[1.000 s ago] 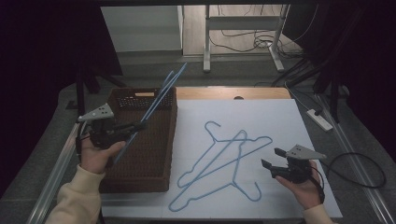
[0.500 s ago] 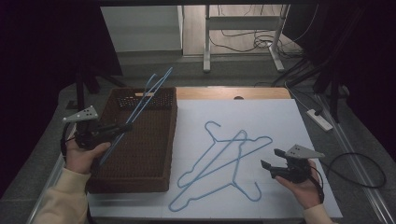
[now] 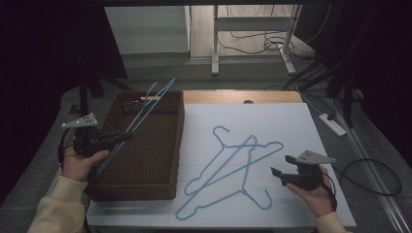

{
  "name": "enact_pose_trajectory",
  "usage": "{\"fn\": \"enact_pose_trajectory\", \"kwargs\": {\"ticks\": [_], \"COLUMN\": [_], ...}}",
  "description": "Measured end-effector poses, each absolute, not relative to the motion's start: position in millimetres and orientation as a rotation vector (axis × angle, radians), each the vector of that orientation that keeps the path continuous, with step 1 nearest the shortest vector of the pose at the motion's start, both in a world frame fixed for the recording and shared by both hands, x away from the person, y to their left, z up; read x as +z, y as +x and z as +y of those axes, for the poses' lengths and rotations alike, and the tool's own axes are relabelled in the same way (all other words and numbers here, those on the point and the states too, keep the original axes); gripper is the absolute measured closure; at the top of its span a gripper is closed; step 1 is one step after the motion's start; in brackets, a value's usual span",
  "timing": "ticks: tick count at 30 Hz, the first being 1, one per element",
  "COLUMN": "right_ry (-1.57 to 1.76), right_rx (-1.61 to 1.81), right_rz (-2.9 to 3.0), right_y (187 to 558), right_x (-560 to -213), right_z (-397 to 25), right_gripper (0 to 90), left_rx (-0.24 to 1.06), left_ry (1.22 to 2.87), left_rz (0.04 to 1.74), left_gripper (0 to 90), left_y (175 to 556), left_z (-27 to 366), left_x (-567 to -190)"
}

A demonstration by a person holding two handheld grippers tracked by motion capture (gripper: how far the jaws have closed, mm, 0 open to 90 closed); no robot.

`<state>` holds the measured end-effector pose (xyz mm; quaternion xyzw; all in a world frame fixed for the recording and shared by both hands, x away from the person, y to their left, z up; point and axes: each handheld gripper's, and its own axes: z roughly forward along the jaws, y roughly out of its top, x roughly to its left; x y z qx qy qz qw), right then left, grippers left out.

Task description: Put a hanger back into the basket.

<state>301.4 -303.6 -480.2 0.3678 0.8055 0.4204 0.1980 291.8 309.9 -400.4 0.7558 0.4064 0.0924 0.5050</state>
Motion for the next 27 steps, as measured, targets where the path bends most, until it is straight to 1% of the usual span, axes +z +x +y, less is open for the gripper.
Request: {"fn": "enact_pose_trajectory", "kwargs": {"ticks": [11,15,22,27], "right_ry": [1.033,1.034,1.035,1.033], "right_rx": [1.17,1.167,1.165,1.162], "right_rz": [2.255,2.255,2.257,2.261], "right_y": [302,302,302,302], "right_x": [-481,-481,-481,-481], "right_z": [-303,-303,-303,-302], "right_gripper": [27.3,27.2,27.2,27.3], "left_rx": [0.198,0.184,0.144,0.116], "left_ry": [1.86,1.868,1.929,1.96], "left_rz": [1.037,1.009,0.953,1.018], "left_gripper": [86.5,86.5,86.5,86.5], "left_y": [297,297,298,305], "left_z": [318,316,309,307], "left_x": [-414,-416,-420,-428]}}
